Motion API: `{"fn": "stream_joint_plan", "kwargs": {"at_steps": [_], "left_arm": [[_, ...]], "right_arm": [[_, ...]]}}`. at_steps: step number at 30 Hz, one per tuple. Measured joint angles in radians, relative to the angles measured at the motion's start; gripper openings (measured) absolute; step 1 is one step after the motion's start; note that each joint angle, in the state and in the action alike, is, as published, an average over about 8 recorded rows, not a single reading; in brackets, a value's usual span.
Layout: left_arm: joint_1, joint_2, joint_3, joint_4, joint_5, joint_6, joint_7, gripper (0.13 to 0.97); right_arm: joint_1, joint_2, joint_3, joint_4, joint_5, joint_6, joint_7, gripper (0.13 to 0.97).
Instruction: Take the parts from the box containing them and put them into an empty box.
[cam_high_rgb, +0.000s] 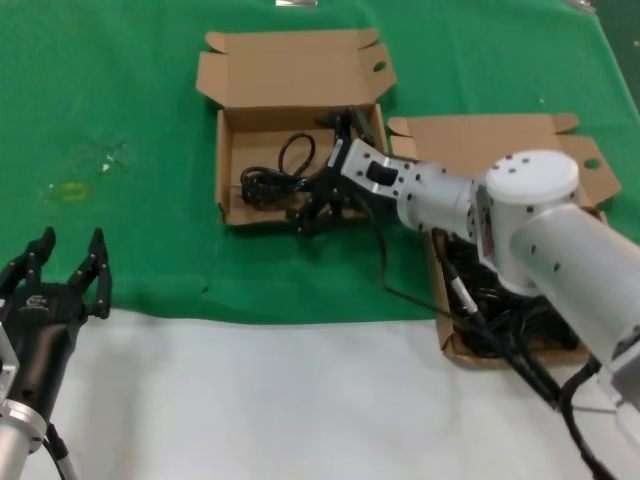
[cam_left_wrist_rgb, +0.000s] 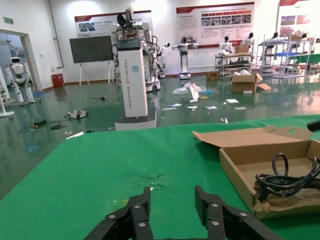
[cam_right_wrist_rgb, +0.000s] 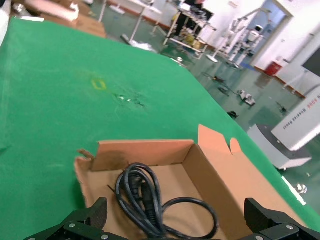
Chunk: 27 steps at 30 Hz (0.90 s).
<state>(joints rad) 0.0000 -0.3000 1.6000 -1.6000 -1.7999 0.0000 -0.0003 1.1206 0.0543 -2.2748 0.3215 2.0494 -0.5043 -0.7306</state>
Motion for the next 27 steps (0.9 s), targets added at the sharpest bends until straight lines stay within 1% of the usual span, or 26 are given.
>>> {"fn": "stream_joint_plan", "kwargs": {"at_steps": [5, 9, 17, 18, 26, 27], "left_arm": [[0.0, 0.0, 0.0, 0.0, 0.0, 0.0, 0.0, 0.39], [0.0, 0.0, 0.0, 0.0, 0.0, 0.0, 0.0, 0.39], [0.0, 0.0, 0.0, 0.0, 0.0, 0.0, 0.0, 0.611], [0.0, 0.0, 0.0, 0.0, 0.0, 0.0, 0.0, 0.611], [0.0, 0.0, 0.0, 0.0, 0.0, 0.0, 0.0, 0.801], [0.0, 0.0, 0.0, 0.0, 0.0, 0.0, 0.001, 0.801]], "right_arm": [[-0.091, 0.02, 0.055, 0.103, -0.02, 0.041, 0.059, 0.966], [-0.163, 0.036, 0.098, 0.186, -0.036, 0.073, 0.107, 0.966], [-0.307, 0.067, 0.185, 0.351, -0.068, 0.138, 0.2, 0.966], [-0.326, 0.071, 0.196, 0.372, -0.073, 0.147, 0.212, 0.966], [-0.47, 0.103, 0.283, 0.536, -0.105, 0.211, 0.306, 0.966], [-0.489, 0.107, 0.295, 0.557, -0.109, 0.22, 0.319, 0.966]]}}
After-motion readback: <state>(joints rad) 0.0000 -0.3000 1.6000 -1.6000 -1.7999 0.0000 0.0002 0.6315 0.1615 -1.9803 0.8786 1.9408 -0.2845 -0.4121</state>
